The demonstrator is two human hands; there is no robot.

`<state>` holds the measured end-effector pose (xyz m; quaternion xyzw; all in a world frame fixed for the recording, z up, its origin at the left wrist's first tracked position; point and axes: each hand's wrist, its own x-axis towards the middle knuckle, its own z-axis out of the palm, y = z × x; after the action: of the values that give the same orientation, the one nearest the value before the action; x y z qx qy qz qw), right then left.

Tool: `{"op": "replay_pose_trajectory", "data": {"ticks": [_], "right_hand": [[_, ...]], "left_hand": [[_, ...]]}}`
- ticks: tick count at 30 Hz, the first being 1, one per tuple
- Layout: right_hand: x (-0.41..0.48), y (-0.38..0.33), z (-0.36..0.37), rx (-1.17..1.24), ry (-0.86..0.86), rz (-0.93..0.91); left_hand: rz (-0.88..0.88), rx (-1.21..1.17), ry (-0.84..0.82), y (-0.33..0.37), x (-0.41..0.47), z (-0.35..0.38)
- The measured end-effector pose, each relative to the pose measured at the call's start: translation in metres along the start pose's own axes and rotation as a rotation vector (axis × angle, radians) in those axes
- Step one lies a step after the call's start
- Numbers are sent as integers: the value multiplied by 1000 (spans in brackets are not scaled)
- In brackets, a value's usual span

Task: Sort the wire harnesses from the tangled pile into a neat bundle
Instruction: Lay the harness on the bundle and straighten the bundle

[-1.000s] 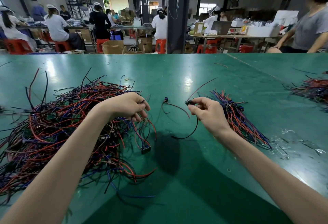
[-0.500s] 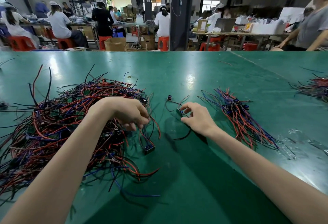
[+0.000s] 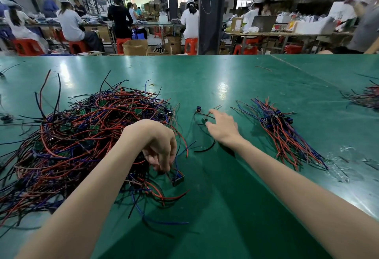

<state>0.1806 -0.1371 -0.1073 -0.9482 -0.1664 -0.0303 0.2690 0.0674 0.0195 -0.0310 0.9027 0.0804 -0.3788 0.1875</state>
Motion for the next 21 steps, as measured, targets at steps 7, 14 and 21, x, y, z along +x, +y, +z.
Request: {"op": "replay_pose_trajectory", "data": {"ticks": [7, 14, 21], "right_hand": [[3, -47, 18, -28, -203, -194], [-23, -83, 17, 150, -416, -425], [-21, -63, -3, 532, -426, -145]], "left_hand": [[97, 67, -106, 5, -15, 0], [431, -152, 197, -11, -50, -19], [504, -331, 541, -10, -35, -22]]}}
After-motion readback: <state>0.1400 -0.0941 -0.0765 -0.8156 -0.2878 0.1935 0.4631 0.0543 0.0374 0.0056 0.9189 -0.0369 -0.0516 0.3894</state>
